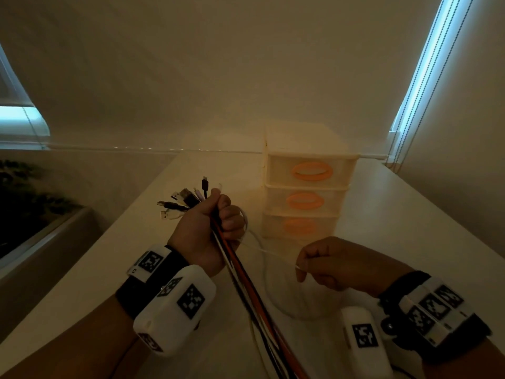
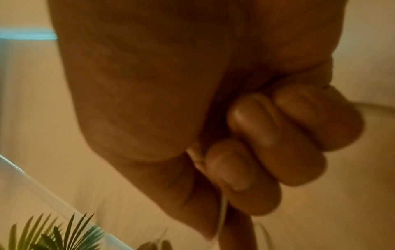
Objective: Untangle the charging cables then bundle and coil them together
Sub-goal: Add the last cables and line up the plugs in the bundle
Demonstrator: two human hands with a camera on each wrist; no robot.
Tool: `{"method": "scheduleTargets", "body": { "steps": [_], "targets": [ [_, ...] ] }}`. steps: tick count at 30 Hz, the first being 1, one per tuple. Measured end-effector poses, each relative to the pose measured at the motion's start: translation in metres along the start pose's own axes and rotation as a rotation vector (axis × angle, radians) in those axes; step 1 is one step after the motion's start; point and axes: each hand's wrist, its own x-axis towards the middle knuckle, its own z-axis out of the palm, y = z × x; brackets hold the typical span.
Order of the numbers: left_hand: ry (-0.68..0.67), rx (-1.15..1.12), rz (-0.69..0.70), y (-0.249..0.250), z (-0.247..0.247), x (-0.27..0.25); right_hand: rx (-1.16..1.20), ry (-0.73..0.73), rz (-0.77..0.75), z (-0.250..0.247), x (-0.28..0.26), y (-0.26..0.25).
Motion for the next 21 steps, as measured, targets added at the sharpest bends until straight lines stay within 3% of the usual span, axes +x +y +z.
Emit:
{"method": "scheduleTargets", "body": {
  "steps": [2, 5, 7, 9, 10, 12, 15, 19, 21],
  "targets": [
    [-0.108, 0.052, -0.097, 0.004, 0.002, -0.005, -0.166, 0.04, 0.014, -0.008, -0.006, -0.004],
    [-0.23, 0.395, -0.284, -0.006, 0.008, -0.015, -0.455, 0.347, -0.063, -0.016, -0.006, -0.008],
    [-0.281, 0.597, -0.341, -0.017, 0.014, -0.021, -0.382, 0.589, -0.216, -0.007, 0.0, -0.011],
    [-0.23, 0.55, -0.307, -0.024, 0.023, -0.024, -0.137, 0.726, -0.388, 0.009, 0.004, -0.017],
    [-0.166, 0.482, -0.238, -0.025, 0.025, -0.023, 0.002, 0.697, -0.456, 0.018, 0.005, -0.021],
    [-0.051, 0.345, -0.079, -0.023, 0.026, -0.019, 0.104, 0.501, -0.531, 0.035, 0.004, -0.027],
    [-0.011, 0.115, 0.01, -0.018, 0.021, -0.013, -0.118, 0.263, -0.508, 0.043, 0.007, -0.023],
    [0.027, -0.064, 0.029, -0.017, 0.017, -0.01, -0.194, 0.275, -0.384, 0.029, 0.007, -0.015],
    [0.004, -0.045, 0.024, -0.016, 0.017, -0.008, -0.227, 0.284, -0.31, 0.025, 0.008, -0.01]
  ]
}}
